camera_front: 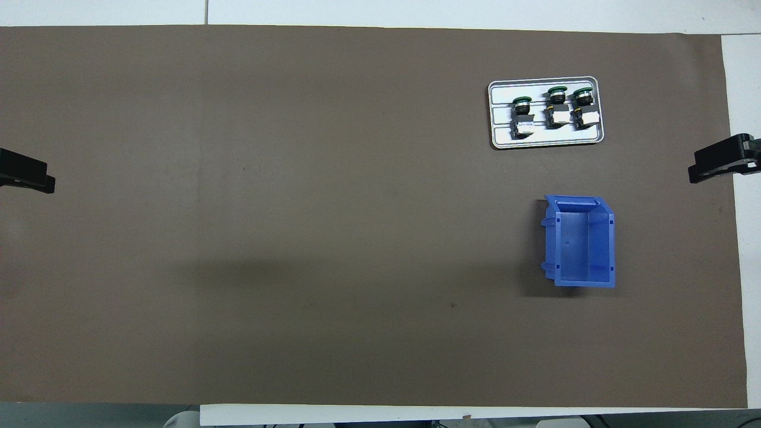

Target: Place and press button with both arms

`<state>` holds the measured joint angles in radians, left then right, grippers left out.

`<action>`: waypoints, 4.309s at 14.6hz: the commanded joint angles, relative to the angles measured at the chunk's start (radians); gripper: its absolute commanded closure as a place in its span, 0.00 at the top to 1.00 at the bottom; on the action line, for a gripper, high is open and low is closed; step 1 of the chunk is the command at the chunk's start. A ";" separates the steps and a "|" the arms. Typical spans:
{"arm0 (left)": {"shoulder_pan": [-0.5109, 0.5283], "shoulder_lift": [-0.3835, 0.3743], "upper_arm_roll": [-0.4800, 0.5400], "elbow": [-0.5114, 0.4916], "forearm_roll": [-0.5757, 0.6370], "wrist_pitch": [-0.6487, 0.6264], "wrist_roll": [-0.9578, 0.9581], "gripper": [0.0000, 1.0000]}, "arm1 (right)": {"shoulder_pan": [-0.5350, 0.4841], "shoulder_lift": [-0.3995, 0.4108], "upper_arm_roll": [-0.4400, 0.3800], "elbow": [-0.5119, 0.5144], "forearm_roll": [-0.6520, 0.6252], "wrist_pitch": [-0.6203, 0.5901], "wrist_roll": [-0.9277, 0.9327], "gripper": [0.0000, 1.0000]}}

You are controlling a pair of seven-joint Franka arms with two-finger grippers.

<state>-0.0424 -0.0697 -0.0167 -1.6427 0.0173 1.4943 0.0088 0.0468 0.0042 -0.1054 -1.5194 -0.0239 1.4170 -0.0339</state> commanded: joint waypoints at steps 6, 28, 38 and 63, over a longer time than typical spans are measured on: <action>-0.001 -0.024 0.000 -0.022 0.012 0.001 0.011 1.00 | -0.007 -0.009 0.004 -0.011 0.002 0.008 -0.046 1.00; -0.014 -0.030 0.003 -0.032 0.012 -0.011 -0.004 1.00 | 0.183 0.477 0.012 0.107 0.062 0.508 0.131 1.00; -0.016 -0.036 0.003 -0.035 0.012 -0.011 -0.079 1.00 | 0.176 0.566 0.018 -0.028 0.062 0.769 0.103 0.98; -0.025 -0.036 0.000 -0.035 0.012 0.004 -0.070 1.00 | 0.185 0.515 0.023 0.002 0.079 0.598 0.136 0.00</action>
<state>-0.0594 -0.0780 -0.0193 -1.6506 0.0173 1.4906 -0.0576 0.2212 0.5820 -0.0946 -1.5185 0.0298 2.0968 0.0828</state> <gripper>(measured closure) 0.000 0.573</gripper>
